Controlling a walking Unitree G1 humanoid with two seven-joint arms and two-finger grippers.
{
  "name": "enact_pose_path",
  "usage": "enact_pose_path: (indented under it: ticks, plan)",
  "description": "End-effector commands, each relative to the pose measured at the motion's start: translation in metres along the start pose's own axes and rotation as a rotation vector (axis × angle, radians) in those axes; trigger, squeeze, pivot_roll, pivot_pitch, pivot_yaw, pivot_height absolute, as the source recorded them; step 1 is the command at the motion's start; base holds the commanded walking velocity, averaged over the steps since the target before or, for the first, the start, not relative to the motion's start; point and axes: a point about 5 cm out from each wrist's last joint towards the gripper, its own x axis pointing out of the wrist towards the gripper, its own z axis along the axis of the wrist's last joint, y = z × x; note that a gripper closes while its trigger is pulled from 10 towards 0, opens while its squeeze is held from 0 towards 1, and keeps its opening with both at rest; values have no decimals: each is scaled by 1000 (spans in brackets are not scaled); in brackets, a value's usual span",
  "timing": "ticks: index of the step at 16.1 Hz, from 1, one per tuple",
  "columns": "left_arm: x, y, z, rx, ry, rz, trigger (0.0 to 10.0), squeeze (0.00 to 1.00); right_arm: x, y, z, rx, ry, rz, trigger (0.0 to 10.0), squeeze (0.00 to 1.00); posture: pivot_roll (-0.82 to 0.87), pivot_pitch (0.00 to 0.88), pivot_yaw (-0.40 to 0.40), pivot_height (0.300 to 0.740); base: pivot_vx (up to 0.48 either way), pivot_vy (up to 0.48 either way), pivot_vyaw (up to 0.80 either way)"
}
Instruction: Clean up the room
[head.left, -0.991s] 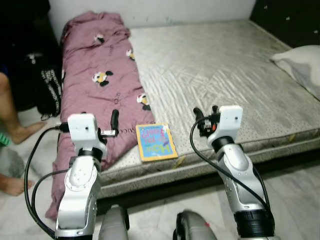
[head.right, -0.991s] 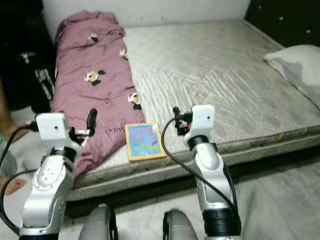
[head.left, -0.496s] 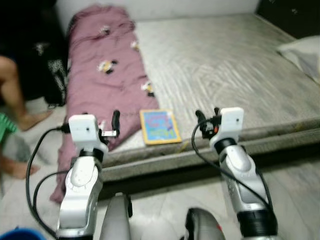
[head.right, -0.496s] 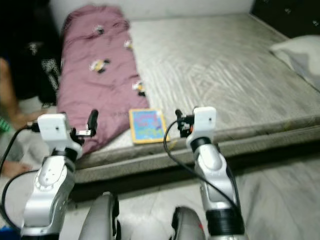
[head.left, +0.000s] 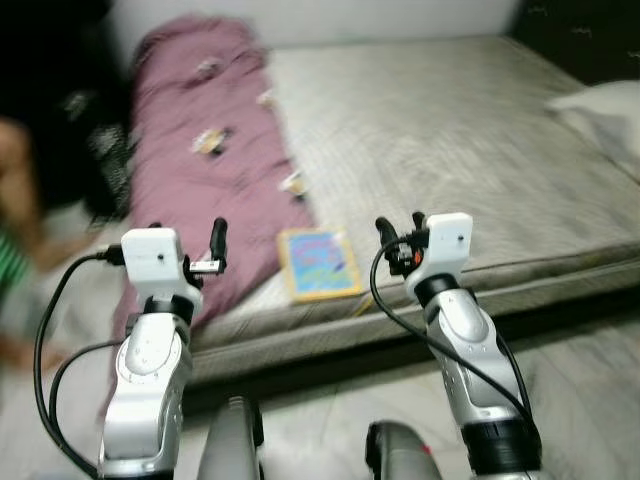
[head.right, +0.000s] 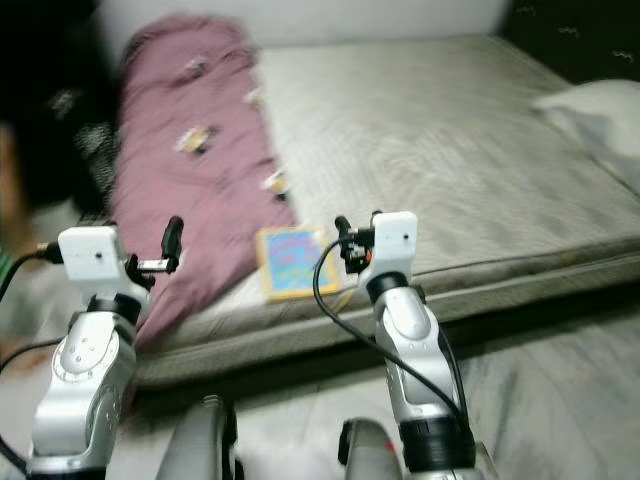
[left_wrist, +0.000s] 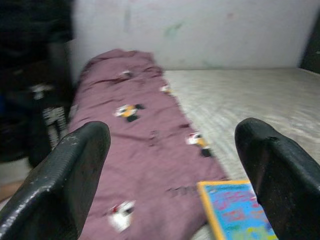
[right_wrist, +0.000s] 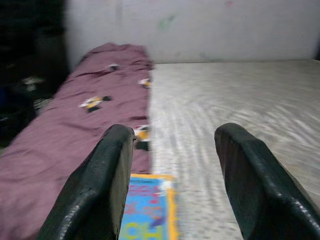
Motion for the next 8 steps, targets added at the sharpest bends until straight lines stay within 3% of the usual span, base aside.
enact_pose_path:
  ticks: [1, 8]
  plan:
    - [-1, -3, 3, -7, -15, -15, 10000, 0, 0, -3, 3, -4, -12, -4, 10000, 0, -51, 48, -3, 656, 480, 0, 0]
    - [-1, -3, 3, -10, -15, -13, 10000, 0, 0, -4, 3, -4, -11, -1, 10000, 0, -51, 45, -5, 656, 471, 0, 0]
